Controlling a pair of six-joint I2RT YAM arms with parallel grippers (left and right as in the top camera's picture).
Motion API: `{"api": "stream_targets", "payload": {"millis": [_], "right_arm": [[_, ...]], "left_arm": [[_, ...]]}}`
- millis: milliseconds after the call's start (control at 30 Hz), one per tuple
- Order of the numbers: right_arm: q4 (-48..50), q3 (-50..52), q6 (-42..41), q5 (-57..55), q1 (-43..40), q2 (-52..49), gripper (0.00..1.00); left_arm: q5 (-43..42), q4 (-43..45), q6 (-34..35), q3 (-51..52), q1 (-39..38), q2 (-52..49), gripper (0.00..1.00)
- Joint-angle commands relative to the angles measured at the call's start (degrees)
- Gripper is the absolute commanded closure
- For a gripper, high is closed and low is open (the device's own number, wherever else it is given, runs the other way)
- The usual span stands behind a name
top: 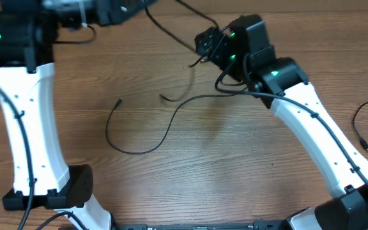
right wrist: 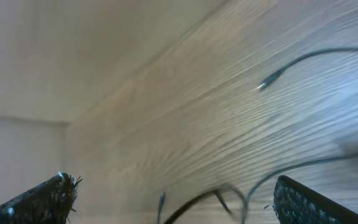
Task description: Untangle cables
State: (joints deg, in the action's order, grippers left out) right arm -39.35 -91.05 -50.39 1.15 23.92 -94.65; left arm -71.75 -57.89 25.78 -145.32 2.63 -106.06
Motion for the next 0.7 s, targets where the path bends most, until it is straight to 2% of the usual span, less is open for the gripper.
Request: {"api": "stream_targets", "payload": {"millis": [0, 167, 233, 367, 533, 667], "right_arm": [[-1.77, 0.98, -0.74, -3.43, -4.5, -1.16, 0.0], [-3.45, 0.98, -0.55, -3.41, -8.02, -1.16, 0.0], [-4.0, 0.98, -0.2, -2.93, -8.76, -1.16, 0.0], [-1.88, 0.98, 4.02, 2.67, -8.94, -1.16, 0.0], [-1.97, 0.98, 4.17, 5.27, -8.87, -1.16, 0.0], [-3.89, 0.98, 4.42, 8.55, -8.9, -1.16, 0.0]], "left_arm": [[-10.4, 6.49, 10.27, -1.16, 7.74, 6.16, 0.96], [-18.25, 23.82, 26.95, -1.16, 16.24, 6.45, 0.96], [-18.8, 27.23, 29.75, -1.16, 18.47, 6.45, 0.96], [-18.78, 27.71, 29.9, -1.14, 19.47, 6.43, 0.96], [-18.8, 27.67, 28.35, -1.14, 19.08, 6.36, 0.96], [-18.78, 23.15, 22.93, -1.14, 19.08, 6.34, 0.96]]}}
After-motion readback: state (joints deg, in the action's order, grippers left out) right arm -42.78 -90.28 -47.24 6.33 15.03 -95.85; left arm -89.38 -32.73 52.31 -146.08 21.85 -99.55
